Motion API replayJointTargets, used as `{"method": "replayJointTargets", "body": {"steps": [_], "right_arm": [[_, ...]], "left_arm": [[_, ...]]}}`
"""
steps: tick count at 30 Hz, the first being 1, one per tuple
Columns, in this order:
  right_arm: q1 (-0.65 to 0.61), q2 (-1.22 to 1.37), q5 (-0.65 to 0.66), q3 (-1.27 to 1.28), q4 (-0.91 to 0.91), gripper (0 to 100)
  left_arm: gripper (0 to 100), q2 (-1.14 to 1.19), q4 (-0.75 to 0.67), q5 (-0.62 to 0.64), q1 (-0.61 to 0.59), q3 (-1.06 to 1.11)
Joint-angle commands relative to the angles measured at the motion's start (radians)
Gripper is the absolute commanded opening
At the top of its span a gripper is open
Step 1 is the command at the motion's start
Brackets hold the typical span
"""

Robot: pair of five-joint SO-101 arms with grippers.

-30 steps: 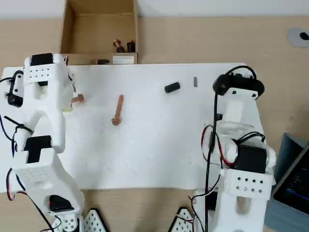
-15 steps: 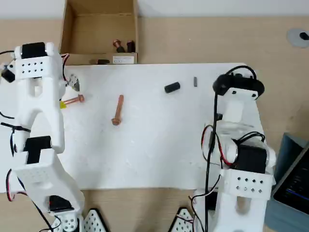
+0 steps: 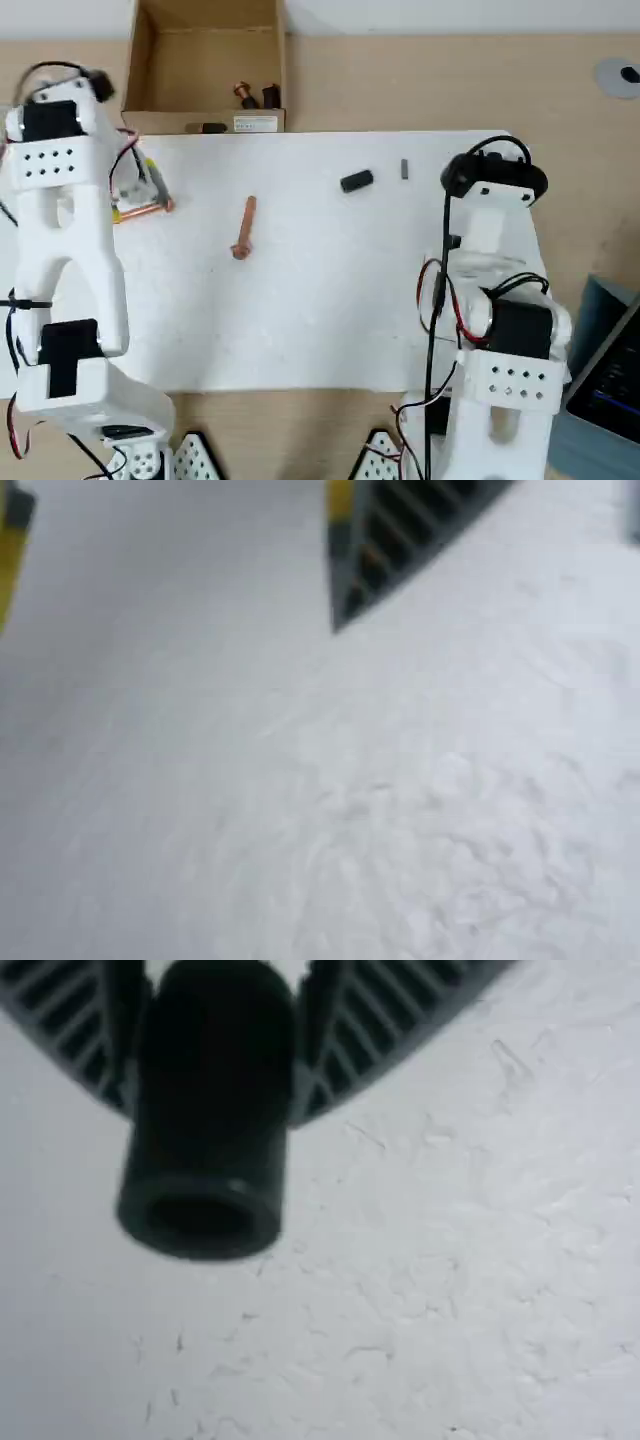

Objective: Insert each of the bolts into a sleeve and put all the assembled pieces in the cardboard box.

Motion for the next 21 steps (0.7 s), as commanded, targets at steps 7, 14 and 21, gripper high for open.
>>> {"method": "replayJointTargets", "body": {"steps": [7, 14, 21], "right_arm": [[0.002, -0.027, -0.002, 0.001, -0.012, 0.9], [0.002, -0.024, -0.002, 0.001, -0.012, 0.9], [0.002, -0.022, 0.000, 0.001, -0.012, 0.9]], "left_arm": [[22, -0.005, 0.009, -0.545, -0.009, 0.038], [22, 0.159, 0.009, -0.779, -0.009, -0.107], [22, 0.394, 0.009, -0.945, -0.009, -0.379]]}}
